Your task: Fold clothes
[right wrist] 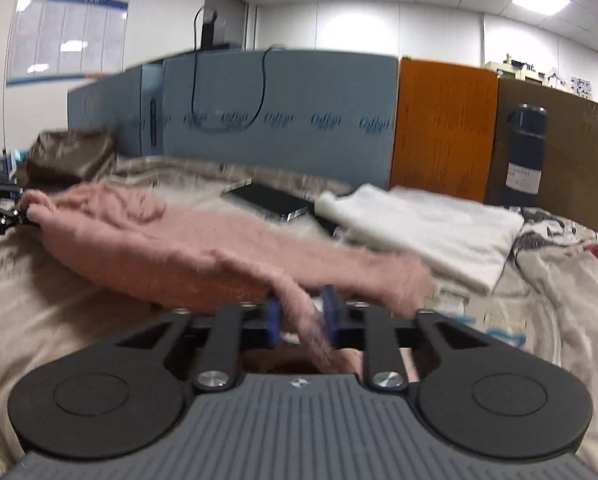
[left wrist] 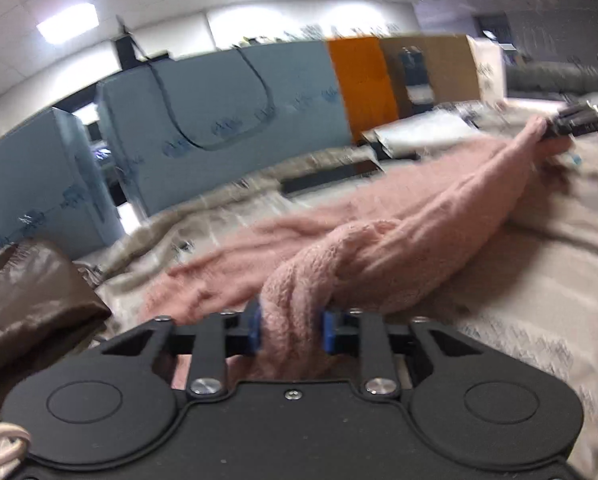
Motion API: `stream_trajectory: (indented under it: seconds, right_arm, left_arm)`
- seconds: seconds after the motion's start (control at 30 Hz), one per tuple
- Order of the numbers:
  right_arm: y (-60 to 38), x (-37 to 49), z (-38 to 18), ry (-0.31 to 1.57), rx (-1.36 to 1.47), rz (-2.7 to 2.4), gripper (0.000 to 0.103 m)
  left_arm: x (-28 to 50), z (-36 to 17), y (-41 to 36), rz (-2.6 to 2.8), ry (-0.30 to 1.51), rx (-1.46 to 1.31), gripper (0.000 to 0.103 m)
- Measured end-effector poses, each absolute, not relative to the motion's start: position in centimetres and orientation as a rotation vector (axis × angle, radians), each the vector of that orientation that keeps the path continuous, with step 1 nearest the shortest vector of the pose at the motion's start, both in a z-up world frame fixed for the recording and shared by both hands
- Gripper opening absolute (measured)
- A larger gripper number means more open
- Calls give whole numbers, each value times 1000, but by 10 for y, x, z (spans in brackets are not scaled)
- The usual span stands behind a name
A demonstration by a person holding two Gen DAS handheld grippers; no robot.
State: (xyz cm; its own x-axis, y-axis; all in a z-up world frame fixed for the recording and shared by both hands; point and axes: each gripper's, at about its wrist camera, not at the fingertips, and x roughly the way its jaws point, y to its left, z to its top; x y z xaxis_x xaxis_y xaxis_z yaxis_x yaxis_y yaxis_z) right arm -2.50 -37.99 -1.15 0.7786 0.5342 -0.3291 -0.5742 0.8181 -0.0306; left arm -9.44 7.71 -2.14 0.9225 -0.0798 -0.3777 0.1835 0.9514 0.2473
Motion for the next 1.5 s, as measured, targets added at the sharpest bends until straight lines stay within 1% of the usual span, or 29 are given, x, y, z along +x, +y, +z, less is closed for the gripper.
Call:
stream_trajectory:
  seconds: [0.03, 0.07, 0.13, 0.4, 0.43, 0.47, 0.5, 0.53, 0.57, 0.6, 0.63, 0.67, 0.73, 0.83, 0.9, 0.97, 1.03, 1.13, 1.17, 1.2, 1.23, 1.27, 1.3, 1.4, 1.5]
  right_arm:
    - [-380, -18, -9, 306, -125, 604, 14]
    - [-379, -11, -6, 302, -124, 607, 12]
    - [-374, 5, -1, 303, -131, 615, 11]
    - [-360, 67, 5, 394, -161, 641, 11]
    - [-359, 74, 5, 414, -159, 650, 11]
    - [-359, 81, 4, 434, -158, 656, 11]
    - [-360, 86, 3, 448, -157, 655, 12]
    - [-361, 90, 2, 459, -153, 651, 16]
    - [-362, 93, 1, 466, -146, 644, 29]
    - [-366, 96, 1, 468, -128, 629, 49]
    - [-371, 99, 1, 469, -101, 614, 55]
    - [-378, 101, 1, 467, -66, 597, 64]
    - [-392, 107, 0, 467, 7, 551, 65]
    - [-407, 115, -3, 486, 66, 449, 66]
    - [-411, 113, -5, 489, 79, 392, 66]
    - [-418, 106, -5, 484, 154, 353, 66]
    - [-424, 96, -7, 484, 260, 357, 66]
    - [-418, 82, -10, 505, 277, 318, 66]
    - [-414, 79, -11, 513, 264, 301, 62]
    - [-411, 77, -13, 517, 256, 291, 49]
    - [-407, 77, -14, 522, 247, 285, 39]
    - [-403, 79, -13, 528, 228, 276, 22]
    - [-398, 80, -13, 534, 210, 266, 11]
    - [-389, 84, -9, 516, 188, 242, 8]
    - [-388, 90, -2, 500, 222, 230, 8]
  left_arm:
    - [-90, -17, 79, -124, 358, 271, 23]
    - [-84, -13, 82, -113, 345, 265, 22]
    - [-68, -3, 88, -107, 333, 252, 22]
    - [2, 9, 110, -140, 449, 201, 23]
    - [9, 7, 113, -139, 473, 188, 27]
    - [15, 5, 113, -132, 496, 176, 27]
    - [20, 2, 114, -125, 515, 168, 30]
    - [24, 0, 115, -115, 522, 161, 34]
    - [27, 0, 116, -103, 520, 145, 37]
    - [30, -1, 117, -97, 513, 123, 46]
    - [31, 0, 119, -100, 497, 89, 58]
    - [32, 2, 122, -105, 481, 54, 63]
    - [37, 4, 126, -118, 453, -15, 79]
    - [50, 3, 125, -61, 458, -48, 89]
    - [60, -2, 123, 14, 488, -39, 90]
    - [67, -7, 121, 74, 513, -23, 90]
    - [65, -9, 119, 88, 508, -6, 92]
    - [55, -2, 109, 118, 470, 55, 93]
    - [50, 1, 105, 123, 451, 77, 94]
    - [45, 4, 101, 119, 433, 88, 96]
    - [40, 7, 98, 109, 419, 86, 97]
    - [35, 10, 96, 100, 405, 85, 97]
    - [30, 12, 93, 88, 394, 84, 97]
    - [19, 13, 83, 50, 378, 86, 97]
    - [13, 11, 75, 36, 383, 109, 98]
